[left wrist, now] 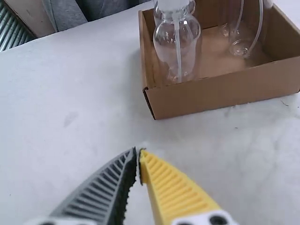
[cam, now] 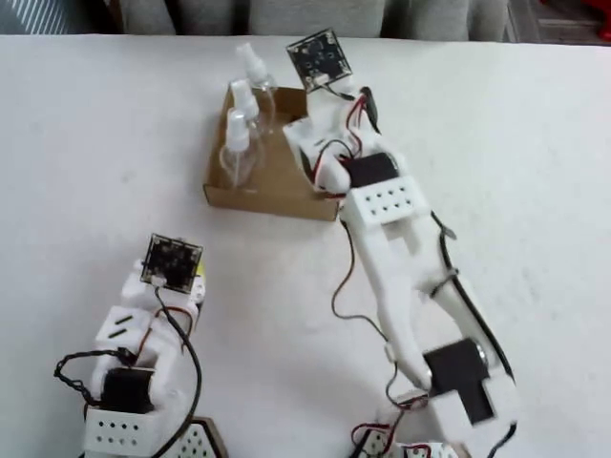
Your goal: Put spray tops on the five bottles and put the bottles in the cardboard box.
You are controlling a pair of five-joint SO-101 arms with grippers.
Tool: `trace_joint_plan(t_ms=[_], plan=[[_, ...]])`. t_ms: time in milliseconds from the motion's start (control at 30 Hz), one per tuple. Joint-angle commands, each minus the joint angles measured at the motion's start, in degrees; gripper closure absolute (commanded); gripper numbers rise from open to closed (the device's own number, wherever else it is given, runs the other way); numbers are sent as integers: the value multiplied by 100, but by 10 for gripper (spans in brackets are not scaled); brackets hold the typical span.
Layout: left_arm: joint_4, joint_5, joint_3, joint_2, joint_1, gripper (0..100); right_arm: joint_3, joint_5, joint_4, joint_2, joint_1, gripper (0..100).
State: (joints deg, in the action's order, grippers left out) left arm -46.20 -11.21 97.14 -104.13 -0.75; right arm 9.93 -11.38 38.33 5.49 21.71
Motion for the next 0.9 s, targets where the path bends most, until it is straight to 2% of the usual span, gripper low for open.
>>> trace_joint_plan(t_ms=[0,67,167,333,433,667,867], plan=[[202,-70,-18,-66,-22,976,-229,26,787,787,-22,648],[202,-79,-18,-66,-22,976,-185,26,1262,1086,-92,659],[202,-79,-18,-66,-31,976,114,352,1613,1631,-145,741],[202,-79,-18,-66,-31,976,1169,492,1684,2897,-154,919],[193,-79,-18,-66,-22,976,1969,492,1675,3776,-207,982],[149,-79,-18,-57,-4,976,3710,527,1701,6132,-752,979],[-440,-70,-18,-57,-4,976,5020,536,2308,8321,-1253,979]])
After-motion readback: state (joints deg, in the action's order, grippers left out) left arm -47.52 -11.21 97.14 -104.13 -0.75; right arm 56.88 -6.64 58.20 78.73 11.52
